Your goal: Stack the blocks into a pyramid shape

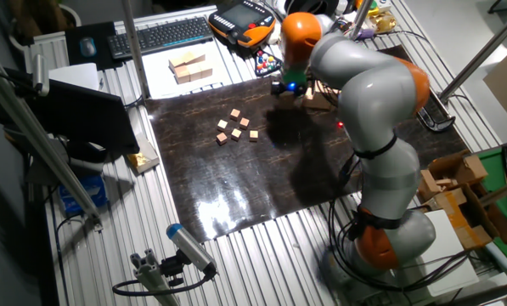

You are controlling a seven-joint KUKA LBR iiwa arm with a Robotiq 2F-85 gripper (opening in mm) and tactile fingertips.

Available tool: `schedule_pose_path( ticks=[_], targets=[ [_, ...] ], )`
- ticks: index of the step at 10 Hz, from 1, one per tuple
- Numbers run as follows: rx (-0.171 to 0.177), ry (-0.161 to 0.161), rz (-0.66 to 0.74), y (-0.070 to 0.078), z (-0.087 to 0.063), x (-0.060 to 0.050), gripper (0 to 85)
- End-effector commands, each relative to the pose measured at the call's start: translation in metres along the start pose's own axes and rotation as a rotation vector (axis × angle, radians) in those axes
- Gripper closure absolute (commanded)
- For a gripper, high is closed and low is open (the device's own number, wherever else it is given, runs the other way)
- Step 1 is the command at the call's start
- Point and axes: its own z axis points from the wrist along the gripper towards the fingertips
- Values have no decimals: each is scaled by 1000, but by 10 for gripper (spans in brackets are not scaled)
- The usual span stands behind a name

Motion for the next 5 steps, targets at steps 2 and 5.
schedule_pose_path(
  ticks=[2, 5],
  targets=[
    [-12, 6, 12, -19, -35, -3, 843],
    [-26, -5, 13, -43, -56, 2, 843]
  ],
)
